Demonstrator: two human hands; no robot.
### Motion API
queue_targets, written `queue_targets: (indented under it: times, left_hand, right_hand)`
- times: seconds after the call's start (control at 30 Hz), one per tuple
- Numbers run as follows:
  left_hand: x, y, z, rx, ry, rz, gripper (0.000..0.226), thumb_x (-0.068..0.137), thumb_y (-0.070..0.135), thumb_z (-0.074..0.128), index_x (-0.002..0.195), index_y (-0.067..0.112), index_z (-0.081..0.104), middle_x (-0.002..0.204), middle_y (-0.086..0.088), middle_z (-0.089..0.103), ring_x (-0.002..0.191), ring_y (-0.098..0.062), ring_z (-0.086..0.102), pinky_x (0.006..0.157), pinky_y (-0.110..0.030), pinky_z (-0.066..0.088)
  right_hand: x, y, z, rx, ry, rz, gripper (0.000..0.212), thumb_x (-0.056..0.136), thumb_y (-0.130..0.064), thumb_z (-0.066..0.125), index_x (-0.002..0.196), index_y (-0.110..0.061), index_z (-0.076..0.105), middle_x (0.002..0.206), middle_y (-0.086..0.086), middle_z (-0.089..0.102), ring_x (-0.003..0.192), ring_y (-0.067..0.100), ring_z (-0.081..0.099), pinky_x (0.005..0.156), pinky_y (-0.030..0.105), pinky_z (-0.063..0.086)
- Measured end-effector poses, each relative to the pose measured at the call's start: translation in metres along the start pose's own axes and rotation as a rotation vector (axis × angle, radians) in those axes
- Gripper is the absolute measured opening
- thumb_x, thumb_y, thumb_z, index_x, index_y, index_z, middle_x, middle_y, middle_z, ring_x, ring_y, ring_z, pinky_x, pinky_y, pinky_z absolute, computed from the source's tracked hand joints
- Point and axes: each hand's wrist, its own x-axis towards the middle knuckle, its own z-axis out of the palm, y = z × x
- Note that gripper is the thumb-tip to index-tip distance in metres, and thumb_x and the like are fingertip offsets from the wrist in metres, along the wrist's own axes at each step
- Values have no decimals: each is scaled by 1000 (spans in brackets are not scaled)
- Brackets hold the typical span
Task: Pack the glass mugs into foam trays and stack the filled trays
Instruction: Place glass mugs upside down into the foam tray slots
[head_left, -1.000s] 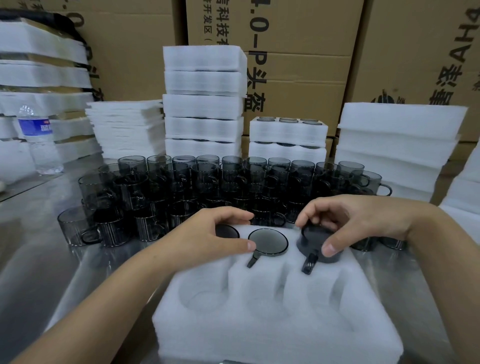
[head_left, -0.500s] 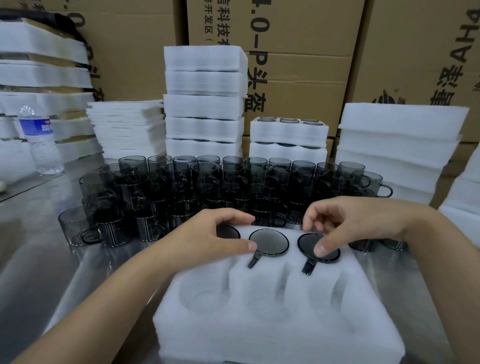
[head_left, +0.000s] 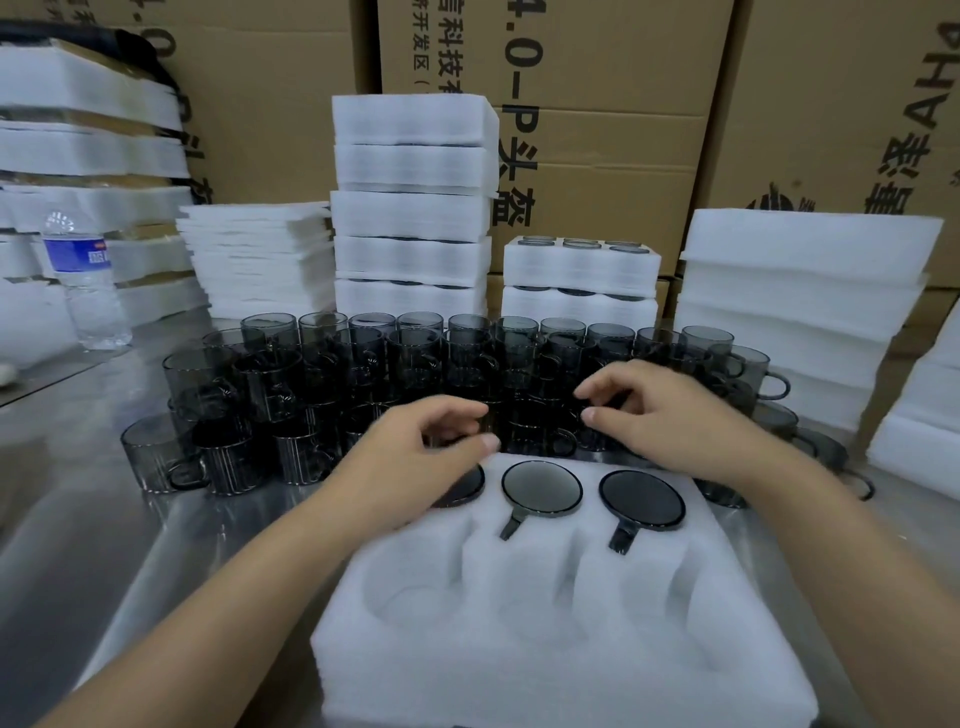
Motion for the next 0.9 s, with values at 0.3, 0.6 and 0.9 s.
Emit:
queue_targets:
  times: [0.3,0.6,0.9]
  left_hand:
    - [6,-9,-36,590,344,-53,35,86,7,58,104,35,70,105,13,69,101,-15,58,90,-33,47]
    - [10,-20,-33,640,-15,147,37,90,6,56,117,28,66,120,14,62,97,-10,47,90,-28,42]
    - [8,-22,-27,670,-96,187,37,86,28,68,123,30,62,103,18,61,87,-4,50,80,-20,43]
  right_hand:
    - [-2,-10,31,-98,-59,-80,16,91,-35,57,106,-33,64,105,-14,53,83,0,52,72,11,36]
    - [-8,-17,29,-2,-246,-103,7,87,-37,64,82,-35,69,72,-17,64,62,-5,53,58,10,41]
    - [-11,-17,2,-63,-441,-69,7,88,-28,66,84,-33,68,67,-24,62,59,-8,52,57,9,39]
